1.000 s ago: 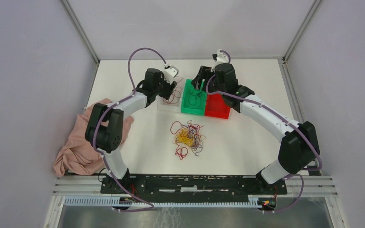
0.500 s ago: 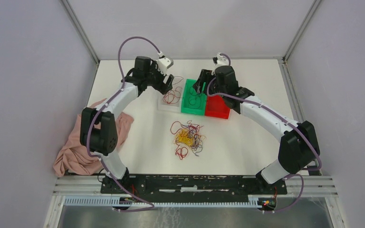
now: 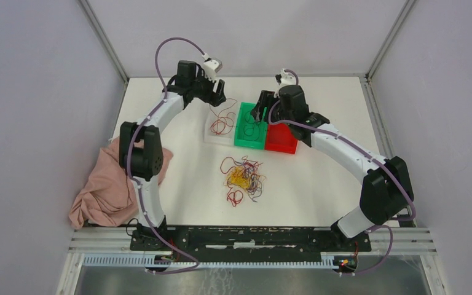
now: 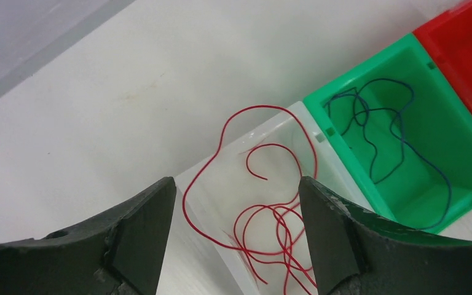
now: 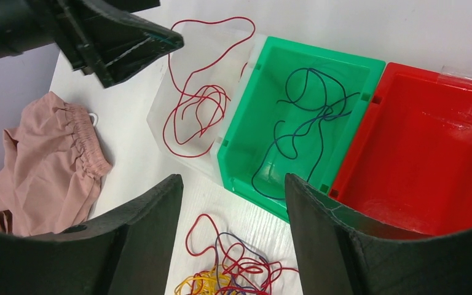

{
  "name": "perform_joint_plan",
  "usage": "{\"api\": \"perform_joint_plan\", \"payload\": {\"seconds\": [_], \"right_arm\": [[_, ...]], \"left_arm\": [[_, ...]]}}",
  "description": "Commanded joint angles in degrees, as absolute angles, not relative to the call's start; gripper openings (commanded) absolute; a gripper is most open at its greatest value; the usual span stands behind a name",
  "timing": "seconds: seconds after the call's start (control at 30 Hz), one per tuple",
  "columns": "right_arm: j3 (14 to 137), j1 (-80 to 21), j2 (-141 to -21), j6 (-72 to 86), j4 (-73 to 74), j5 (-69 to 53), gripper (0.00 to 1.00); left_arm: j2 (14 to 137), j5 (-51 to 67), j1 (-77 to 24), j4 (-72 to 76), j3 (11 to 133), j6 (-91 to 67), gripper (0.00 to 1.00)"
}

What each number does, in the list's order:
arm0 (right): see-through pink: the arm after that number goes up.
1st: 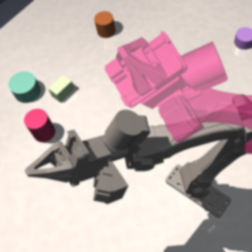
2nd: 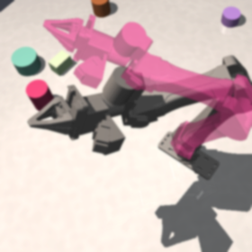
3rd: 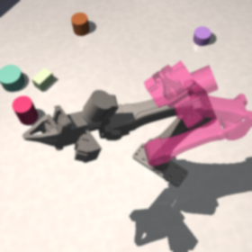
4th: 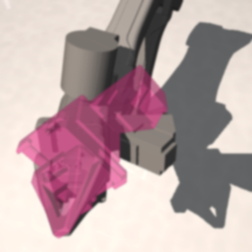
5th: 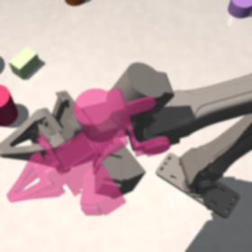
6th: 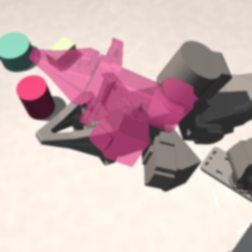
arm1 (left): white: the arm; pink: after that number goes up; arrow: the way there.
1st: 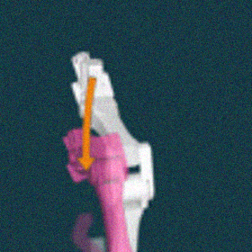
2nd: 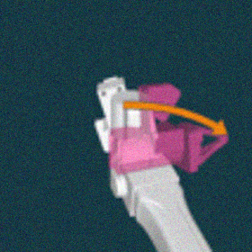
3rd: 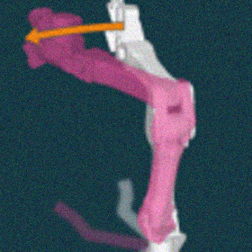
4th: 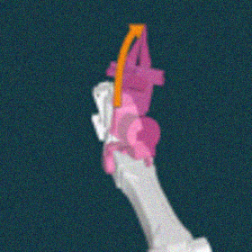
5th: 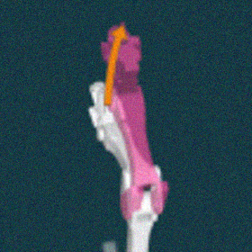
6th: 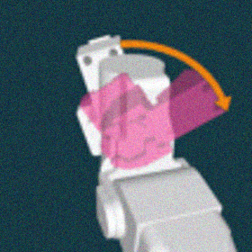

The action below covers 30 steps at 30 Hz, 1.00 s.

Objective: Untangle the cables
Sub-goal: Place the cable in the bin.

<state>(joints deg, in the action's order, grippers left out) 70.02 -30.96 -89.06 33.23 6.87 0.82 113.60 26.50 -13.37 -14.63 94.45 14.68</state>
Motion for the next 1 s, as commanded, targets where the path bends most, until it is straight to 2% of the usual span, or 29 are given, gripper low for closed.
{"api": "perform_joint_plan", "payload": {"seconds": [0.0, 0.23, 0.4, 0.63, 0.97], "right_arm": [[71.3, -30.5, -89.2, 32.0, 5.8, 0.5, 0.68], [70.7, -30.4, -89.7, 32.0, 5.3, 0.0, 0.65], [70.4, -30.2, -89.8, 31.8, 5.3, 0.0, 0.64], [69.2, -30.1, -89.7, 31.9, 4.3, -0.2, 0.62], [67.0, -29.9, -89.0, 32.3, 2.7, -0.2, 0.59]], "left_arm": [[118.3, 24.6, -11.8, -13.3, 102.0, 9.6, 0.81], [124.6, 28.2, -9.6, -14.4, 109.5, 5.7, 0.81], [128.4, 34.5, -8.5, -17.5, 113.1, 3.7, 0.76], [130.7, 38.5, -8.5, -19.6, 113.4, 3.9, 0.73], [132.3, 37.9, -8.5, -18.1, 113.6, 2.0, 0.7]]}}
